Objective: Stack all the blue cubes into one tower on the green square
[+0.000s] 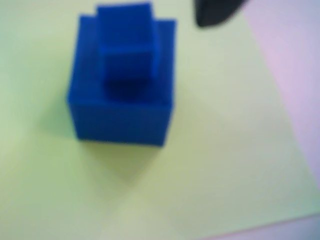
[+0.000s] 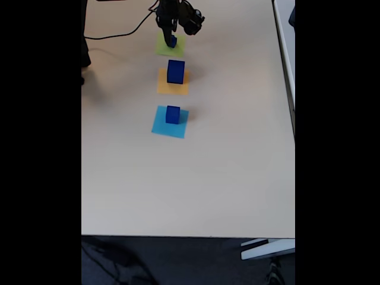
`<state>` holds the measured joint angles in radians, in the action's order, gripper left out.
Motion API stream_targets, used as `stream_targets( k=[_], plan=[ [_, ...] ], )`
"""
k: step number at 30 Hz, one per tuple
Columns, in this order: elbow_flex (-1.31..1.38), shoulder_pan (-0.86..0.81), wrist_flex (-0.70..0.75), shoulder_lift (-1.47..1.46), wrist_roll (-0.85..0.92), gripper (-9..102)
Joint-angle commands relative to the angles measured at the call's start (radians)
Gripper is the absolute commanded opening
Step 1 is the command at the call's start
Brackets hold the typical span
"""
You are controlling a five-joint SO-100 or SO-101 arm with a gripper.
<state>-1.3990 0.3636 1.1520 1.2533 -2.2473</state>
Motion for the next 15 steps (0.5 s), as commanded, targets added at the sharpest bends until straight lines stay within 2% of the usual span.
stream_targets(
  k=[1,15],
  plan=[
    [0.009,0.005,-0.003,0.034,0.008,25],
    [-0.005,0.0,-0.018,0.018,0.015,25]
  ],
)
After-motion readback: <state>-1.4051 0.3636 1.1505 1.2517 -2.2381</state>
